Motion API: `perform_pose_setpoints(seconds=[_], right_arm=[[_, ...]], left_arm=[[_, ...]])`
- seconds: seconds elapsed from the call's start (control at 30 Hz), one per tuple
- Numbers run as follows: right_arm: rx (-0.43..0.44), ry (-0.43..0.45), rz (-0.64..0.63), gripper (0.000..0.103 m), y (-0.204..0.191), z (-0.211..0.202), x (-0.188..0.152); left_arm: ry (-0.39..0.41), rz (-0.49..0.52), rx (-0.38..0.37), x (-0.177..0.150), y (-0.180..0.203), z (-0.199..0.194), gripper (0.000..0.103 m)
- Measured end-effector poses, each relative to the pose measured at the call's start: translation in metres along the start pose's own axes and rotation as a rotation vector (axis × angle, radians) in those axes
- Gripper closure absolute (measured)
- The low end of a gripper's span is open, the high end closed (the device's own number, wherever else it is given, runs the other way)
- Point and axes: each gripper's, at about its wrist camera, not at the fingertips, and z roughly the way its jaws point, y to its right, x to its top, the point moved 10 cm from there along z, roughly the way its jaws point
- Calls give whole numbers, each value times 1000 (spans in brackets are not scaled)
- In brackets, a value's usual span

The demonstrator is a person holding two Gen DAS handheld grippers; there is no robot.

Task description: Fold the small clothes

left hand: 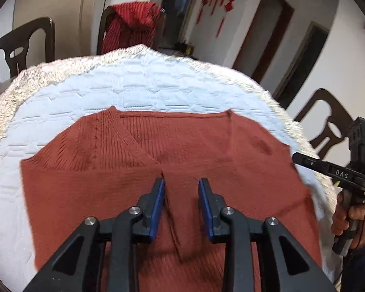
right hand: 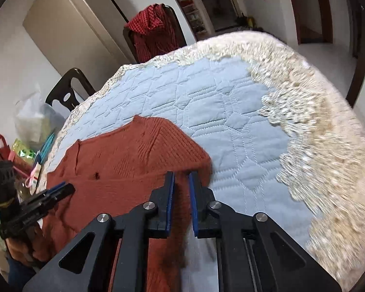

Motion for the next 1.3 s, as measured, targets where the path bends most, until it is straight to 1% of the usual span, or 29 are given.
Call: perform_pose_setpoints(seconds=[0.07,0.13,0.2,0.23,0.27,0.3,0.37,0.43,0.5,0.53,0.6,0.63,0.7,0.77,0.83,0.9,0.97,1.03,1.1,1.13,1.17,1.27,1.3], right_arm=[[29,6,-44,92,-12,-16,-10],[40,-4,-100,92,-24,-29,-28],[27,-46,-135,92,-23,-27,-45],[13,-63,-146,92,-21,-22,-49],[-3,-67,-163,92,-18,-17,-53],[2,-56,-157,92,-16,-18,-52],[2,-49,-126,91,-16,-25,-49],[8,-16,-141,90,-19,-38,-49],[23,1,-163,90,-28,-46,-52],[27,4,-167,90,-30,-47,-53],[20,5,-168,90,-30,-47,-57],[18,0,-159,90,-27,-43,-58],[22,-22,-130,90,-21,-33,-61],[23,-39,-123,90,-20,-25,-63],[18,-37,-126,90,-23,-28,-64],[15,-21,-137,90,-27,-35,-61],[30,5,-140,90,-32,-42,-56],[27,27,-142,90,-32,-43,-50],[7,6,-132,90,-25,-33,-50],[-8,-17,-123,90,-21,-26,-53],[-13,-34,-121,90,-17,-20,-56],[-3,-23,-119,90,-17,-25,-55],[-2,-14,-119,90,-18,-27,-52]], left_arm=[[17,11,-6,-9,2,-15,72],[8,6,-9,-22,0,-19,72],[-34,1,21,-34,-8,-8,72],[-18,-3,16,-34,-9,-7,72],[-19,-7,20,-34,-9,-10,72],[-20,-12,29,-33,-8,-14,72],[24,-10,27,-29,-6,-31,72],[59,-2,50,-29,-13,-45,72],[84,-14,104,-32,-34,-57,72],[83,-30,126,-32,-46,-57,72],[70,-95,160,-36,-75,-56,73],[71,-115,160,-38,-82,-57,73],[72,-128,121,-39,-87,-56,73],[61,-123,134,-43,-88,-53,73],[68,-121,134,-41,-87,-57,73],[97,-119,138,-33,-86,-63,73],[123,-114,151,-27,-90,-67,73],[100,-142,144,-27,-97,-58,73],[53,-156,150,-36,-103,-45,73],[69,-143,151,-36,-102,-46,73],[68,-139,151,-36,-101,-48,72],[87,-136,140,-29,-99,-55,72],[94,-128,150,-24,-101,-55,72]])
